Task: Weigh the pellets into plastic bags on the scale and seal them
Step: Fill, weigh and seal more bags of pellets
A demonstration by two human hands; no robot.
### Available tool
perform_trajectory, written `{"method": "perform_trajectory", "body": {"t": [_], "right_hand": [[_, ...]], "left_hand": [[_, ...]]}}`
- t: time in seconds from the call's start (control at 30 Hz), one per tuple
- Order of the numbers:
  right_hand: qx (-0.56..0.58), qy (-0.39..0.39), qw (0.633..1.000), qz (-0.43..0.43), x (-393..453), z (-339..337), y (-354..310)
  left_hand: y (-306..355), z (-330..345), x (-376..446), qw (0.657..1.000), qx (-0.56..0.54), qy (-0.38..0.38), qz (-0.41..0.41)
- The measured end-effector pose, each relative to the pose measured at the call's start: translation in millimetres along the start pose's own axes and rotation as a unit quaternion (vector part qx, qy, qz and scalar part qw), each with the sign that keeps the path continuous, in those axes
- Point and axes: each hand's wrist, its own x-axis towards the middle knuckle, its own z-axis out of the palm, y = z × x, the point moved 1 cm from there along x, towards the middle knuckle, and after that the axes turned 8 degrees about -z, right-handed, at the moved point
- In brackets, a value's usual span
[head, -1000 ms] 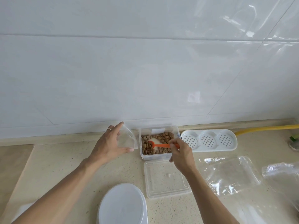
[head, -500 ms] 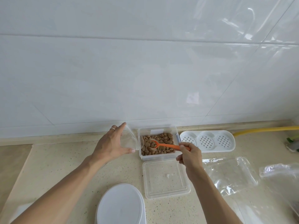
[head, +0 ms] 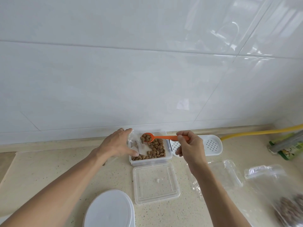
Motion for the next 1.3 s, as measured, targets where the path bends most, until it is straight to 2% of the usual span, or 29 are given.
{"method": "perform_trajectory", "body": {"t": [0.1, 0.23, 0.4, 0.73, 0.9, 1.0, 1.13, 1.3], "right_hand": [[-0.088, -0.048, 0.993, -0.058, -3.2, 3.7, -8.7], [-0.127, -0.108, 0.978, -0.129, -6.4, 10.3, -20.9], [-0.156, -0.081, 0.961, -0.212, -6.8, 8.3, -30.4], [-0.219, -0.086, 0.927, -0.292, -13.8, 11.4, -41.2], [-0.113, 0.022, 0.971, -0.212, -7.9, 5.3, -34.4], [-0.138, 0.043, 0.979, -0.145, 0.6, 2.9, -5.7], [-0.191, 0.017, 0.980, -0.060, 2.1, 10.4, 40.8], [-0.195, -0.072, 0.977, -0.053, -5.6, 34.4, 67.9]], "left_hand": [[5.5, -1.2, -0.1, 0.998, -0.062, -0.008, 0.029], [11.8, 2.5, -1.4, 0.990, -0.117, -0.010, 0.072], [11.2, 3.4, -2.6, 0.977, -0.201, 0.009, 0.064], [5.5, 7.2, -1.9, 0.978, -0.191, 0.068, 0.048], [-6.1, 7.9, -3.2, 0.982, -0.157, 0.101, 0.020], [-18.4, 10.4, -8.9, 0.983, -0.151, 0.105, 0.013], [-35.8, 16.5, -19.9, 0.981, -0.156, 0.116, 0.025], [-56.2, 25.2, -31.7, 0.981, -0.148, 0.125, 0.005]]}}
